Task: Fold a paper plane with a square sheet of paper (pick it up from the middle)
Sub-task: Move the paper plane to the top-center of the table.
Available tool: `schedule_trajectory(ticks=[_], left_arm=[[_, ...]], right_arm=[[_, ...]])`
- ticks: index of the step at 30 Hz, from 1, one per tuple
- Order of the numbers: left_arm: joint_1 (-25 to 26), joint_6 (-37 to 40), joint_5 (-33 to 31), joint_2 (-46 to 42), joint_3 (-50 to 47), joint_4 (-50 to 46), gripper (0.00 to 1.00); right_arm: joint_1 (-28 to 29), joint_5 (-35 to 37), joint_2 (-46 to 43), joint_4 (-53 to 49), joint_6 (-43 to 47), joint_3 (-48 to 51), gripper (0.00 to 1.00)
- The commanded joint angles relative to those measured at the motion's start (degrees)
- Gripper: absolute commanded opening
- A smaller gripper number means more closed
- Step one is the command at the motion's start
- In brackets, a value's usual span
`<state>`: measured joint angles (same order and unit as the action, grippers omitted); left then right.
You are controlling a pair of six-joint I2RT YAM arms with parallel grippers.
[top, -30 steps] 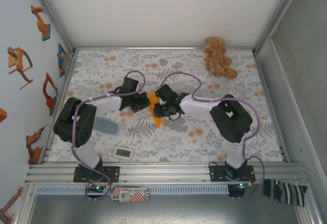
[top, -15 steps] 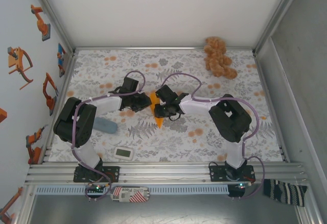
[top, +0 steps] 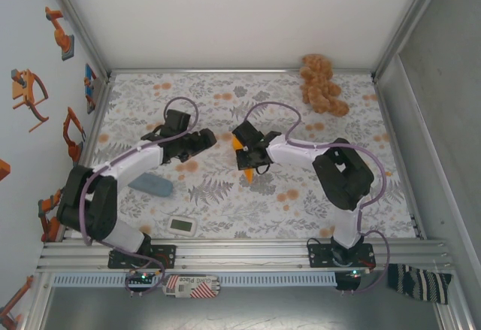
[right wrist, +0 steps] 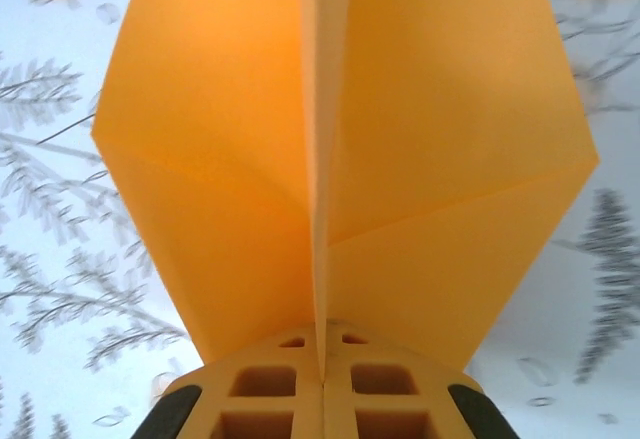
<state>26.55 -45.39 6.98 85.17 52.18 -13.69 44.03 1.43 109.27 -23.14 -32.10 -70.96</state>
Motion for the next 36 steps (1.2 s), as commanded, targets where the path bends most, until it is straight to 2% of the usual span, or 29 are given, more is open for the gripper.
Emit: schedule_trajectory(ticks=[1, 4, 9, 14, 19, 36], left_arm=[[-0.3, 1.4, -9.6, -4.4, -2.0, -7.2, 0.91], [-0.7, 1.7, -12.0, -7.2, -3.0, -9.0, 0.94], [-1.0, 1.7, -12.2, -8.6, -4.0, -10.0, 0.96], [-1.1, 1.4, -11.3, -7.9, -4.2, -9.6, 0.97], [-1.1, 1.4, -10.2, -6.5, -3.8, -8.9, 0.97], [-1.0, 1.3, -9.2, -4.1, -3.3, -8.6, 0.97]], right_arm=[[-3.1, 2.5, 0.0, -3.9, 1.9, -2.3, 0.04], [-5.5, 0.4, 3.1, -5.2, 2.7, -5.3, 0.04], [-7.5, 0.6, 6.7, -7.4, 3.3, -9.7, 0.05], [-7.8, 0.8, 8.4, -8.1, 3.8, -11.4, 0.13], [-7.8, 1.2, 9.3, -8.3, 3.5, -11.3, 0.20], [-6.6, 6.9, 14.3, -5.9, 1.2, -6.4, 0.24]])
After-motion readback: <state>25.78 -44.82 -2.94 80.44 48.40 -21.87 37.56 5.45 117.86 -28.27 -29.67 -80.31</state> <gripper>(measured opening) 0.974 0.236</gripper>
